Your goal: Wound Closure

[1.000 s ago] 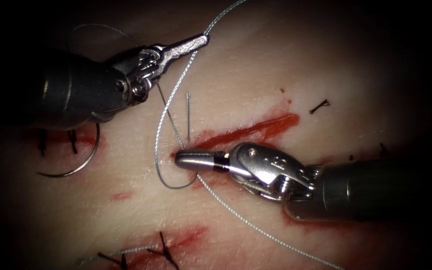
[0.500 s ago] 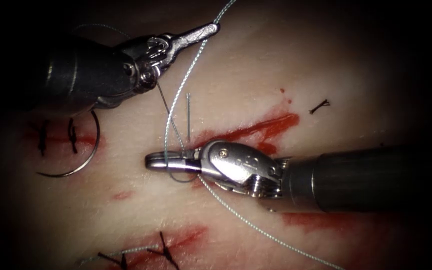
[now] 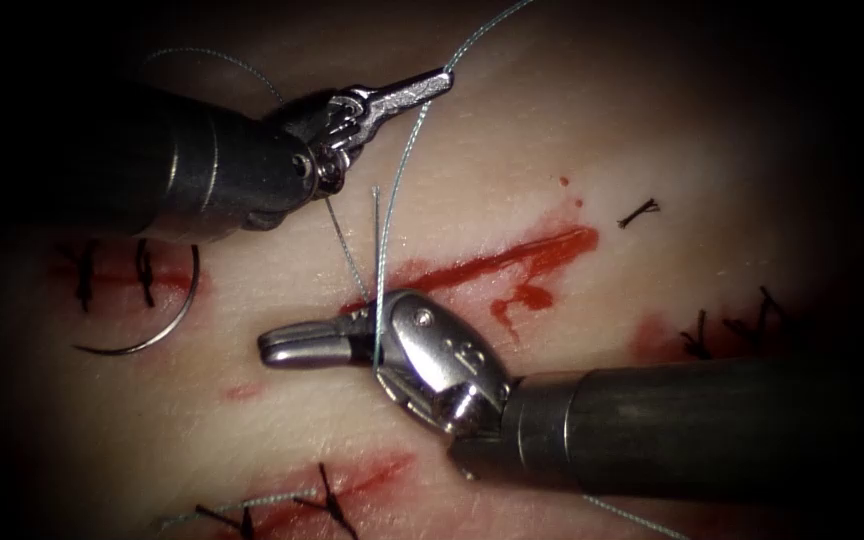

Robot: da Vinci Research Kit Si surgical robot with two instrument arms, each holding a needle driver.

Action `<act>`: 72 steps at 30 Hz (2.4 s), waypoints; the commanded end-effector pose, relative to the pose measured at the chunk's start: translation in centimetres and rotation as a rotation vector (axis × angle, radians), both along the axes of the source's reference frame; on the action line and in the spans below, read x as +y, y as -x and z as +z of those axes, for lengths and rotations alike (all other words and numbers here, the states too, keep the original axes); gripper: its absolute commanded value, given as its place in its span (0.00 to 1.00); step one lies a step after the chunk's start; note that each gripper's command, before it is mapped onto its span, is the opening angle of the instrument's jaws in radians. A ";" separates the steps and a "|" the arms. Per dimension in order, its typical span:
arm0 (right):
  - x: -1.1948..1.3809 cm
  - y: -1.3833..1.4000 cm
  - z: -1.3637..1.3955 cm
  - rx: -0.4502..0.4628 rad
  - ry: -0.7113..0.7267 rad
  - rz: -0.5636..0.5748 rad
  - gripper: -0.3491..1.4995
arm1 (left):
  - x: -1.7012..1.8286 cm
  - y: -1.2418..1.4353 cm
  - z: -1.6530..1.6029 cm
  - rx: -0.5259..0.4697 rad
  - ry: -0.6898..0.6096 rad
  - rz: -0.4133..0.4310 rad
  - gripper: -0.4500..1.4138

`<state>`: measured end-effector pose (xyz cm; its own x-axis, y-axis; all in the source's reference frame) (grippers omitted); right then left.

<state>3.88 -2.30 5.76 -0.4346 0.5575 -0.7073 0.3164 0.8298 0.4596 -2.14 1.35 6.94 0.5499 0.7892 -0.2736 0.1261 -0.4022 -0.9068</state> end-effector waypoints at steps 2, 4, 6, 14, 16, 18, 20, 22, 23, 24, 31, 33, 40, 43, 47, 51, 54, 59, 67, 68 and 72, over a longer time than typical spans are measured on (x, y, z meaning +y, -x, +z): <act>0.07 -0.06 0.00 -0.011 -0.015 0.031 0.00 | -0.02 0.00 0.13 0.027 0.008 0.005 0.00; 0.14 -0.03 0.00 -0.027 -0.010 0.077 0.00 | -0.04 -0.04 0.16 0.054 0.014 0.011 0.00; 0.18 -0.02 0.03 -0.061 -0.023 0.111 0.00 | -0.07 -0.06 0.18 0.081 0.010 0.024 0.00; 0.31 0.02 0.08 -0.130 -0.076 0.205 0.00 | -0.24 -0.13 0.28 0.189 0.001 0.079 0.00; 0.34 0.03 0.10 -0.147 -0.085 0.224 0.00 | -0.28 -0.14 0.30 0.198 0.003 0.082 0.00; 0.36 0.04 0.12 -0.164 -0.088 0.239 0.00 | -0.33 -0.16 0.30 0.202 0.005 0.084 0.00; 0.37 0.05 0.15 -0.191 -0.082 0.258 0.00 | -0.36 -0.18 0.30 0.215 0.003 0.090 0.00; 0.37 0.05 0.15 -0.197 -0.092 0.270 0.00 | -0.40 -0.19 0.28 0.232 -0.001 0.095 0.00; 0.37 0.06 0.16 -0.203 -0.093 0.276 0.00 | -0.41 -0.19 0.28 0.237 -0.002 0.097 0.00; 0.37 0.06 0.16 -0.211 -0.094 0.283 0.00 | -0.43 -0.20 0.27 0.243 -0.003 0.098 0.00; 0.40 0.12 0.15 -0.369 -0.109 0.463 0.00 | -0.48 -0.28 0.25 0.312 0.039 0.121 0.00; 0.42 0.14 0.15 -0.402 -0.091 0.508 0.00 | -0.49 -0.32 0.24 0.350 0.054 0.137 0.00; 0.52 0.23 0.13 -0.428 -0.244 0.574 0.00 | -0.50 -0.44 0.23 0.468 0.052 0.145 0.00; 0.56 0.26 0.14 -0.434 -0.269 0.589 0.00 | -0.52 -0.49 0.22 0.492 0.056 0.177 0.00; 0.57 0.32 0.14 -0.393 -0.321 0.570 0.00 | -0.51 -0.56 0.19 0.510 0.050 0.203 0.00; 0.62 0.34 0.12 -0.381 -0.368 0.587 0.00 | -0.50 -0.62 0.19 0.490 0.061 0.237 0.00; 0.64 0.38 0.15 -0.397 -0.379 0.606 0.00 | -0.50 -0.66 0.18 0.487 0.062 0.248 0.00; 0.71 0.50 0.12 -0.402 -0.422 0.636 0.00 | -0.43 -0.67 0.07 0.461 0.063 0.289 0.00; 0.80 0.60 0.21 -0.424 -0.449 0.671 0.00 | -0.45 -0.65 -0.04 0.444 0.057 0.313 0.00; 0.81 0.62 0.22 -0.429 -0.455 0.678 0.00 | -0.45 -0.65 -0.05 0.443 0.056 0.314 0.00; 0.83 0.73 0.30 -0.470 -0.495 0.730 0.00 | -0.43 -0.68 -0.06 0.440 0.055 0.319 0.00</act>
<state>3.07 -1.45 6.03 -0.5233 0.5440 -0.6559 -0.5024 0.4248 0.7531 -1.41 0.94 6.82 0.1096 0.8758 -0.4701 -0.1371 -0.4551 -0.8798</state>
